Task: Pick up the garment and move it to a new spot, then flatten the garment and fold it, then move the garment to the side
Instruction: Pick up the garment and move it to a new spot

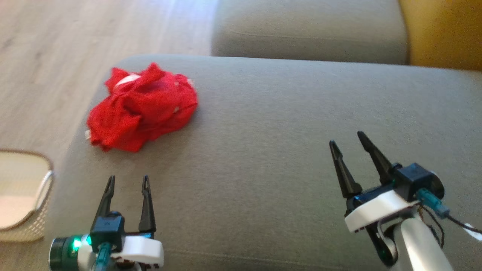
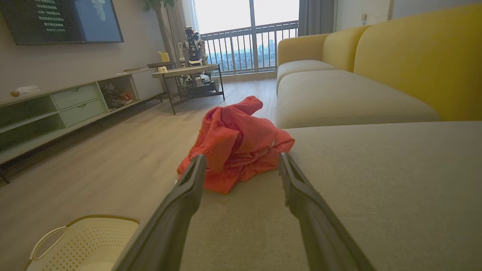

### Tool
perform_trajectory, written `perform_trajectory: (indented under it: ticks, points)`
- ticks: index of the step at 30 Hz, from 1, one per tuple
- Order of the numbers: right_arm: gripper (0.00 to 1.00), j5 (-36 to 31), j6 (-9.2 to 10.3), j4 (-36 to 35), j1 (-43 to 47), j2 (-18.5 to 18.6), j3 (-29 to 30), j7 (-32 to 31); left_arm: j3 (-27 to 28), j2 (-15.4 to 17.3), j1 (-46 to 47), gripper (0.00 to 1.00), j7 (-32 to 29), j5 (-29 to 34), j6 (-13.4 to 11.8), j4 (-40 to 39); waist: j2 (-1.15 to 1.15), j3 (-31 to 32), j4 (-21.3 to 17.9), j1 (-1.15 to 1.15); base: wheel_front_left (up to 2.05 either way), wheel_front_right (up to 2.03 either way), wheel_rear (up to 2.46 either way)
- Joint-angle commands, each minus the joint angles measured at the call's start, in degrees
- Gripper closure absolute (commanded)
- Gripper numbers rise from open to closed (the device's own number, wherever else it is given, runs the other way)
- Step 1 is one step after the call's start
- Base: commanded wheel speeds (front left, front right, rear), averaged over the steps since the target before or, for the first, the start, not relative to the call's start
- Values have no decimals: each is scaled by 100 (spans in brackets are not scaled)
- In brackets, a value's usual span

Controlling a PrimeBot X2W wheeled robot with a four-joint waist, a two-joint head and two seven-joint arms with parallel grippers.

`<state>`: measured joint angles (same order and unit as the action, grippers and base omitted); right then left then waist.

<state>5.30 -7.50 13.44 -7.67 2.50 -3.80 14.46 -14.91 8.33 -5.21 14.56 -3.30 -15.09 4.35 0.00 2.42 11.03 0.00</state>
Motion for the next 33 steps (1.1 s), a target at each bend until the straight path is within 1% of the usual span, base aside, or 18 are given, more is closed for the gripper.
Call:
perform_trajectory:
  ticks: [1,6,11,18,22,27,31,33]
  points:
    - [0,43,1,-174,-149,38,-139,54,237,51,212,0,44,48,5,-207,0,111,340,0,0,0,0]
    - [0,171,1,-138,-47,38,-211,54,283,91,78,0,44,85,63,-216,0,245,780,0,0,0,0]
    - [0,284,1,-126,35,38,-336,54,324,130,-33,0,44,109,110,-240,0,326,1067,0,0,0,0]
    - [0,421,1,-94,29,38,-423,54,422,148,-89,0,44,104,137,-316,0,289,1156,0,0,0,0]
    - [0,452,1,-134,-32,38,-412,54,700,223,-49,0,44,-66,210,-421,0,198,1089,0,0,0,0]
    - [0,260,1,-281,-193,38,-272,54,947,514,276,0,44,-110,497,-526,0,-200,949,0,0,0,0]
    - [0,81,1,-402,-381,38,-207,54,1140,680,795,0,44,-384,866,-369,0,-635,807,0,0,0,0]
    - [0,-7,1,-478,-494,38,-185,54,1148,844,1115,0,23,-441,1078,-139,0,-877,733,0,0,0,0]
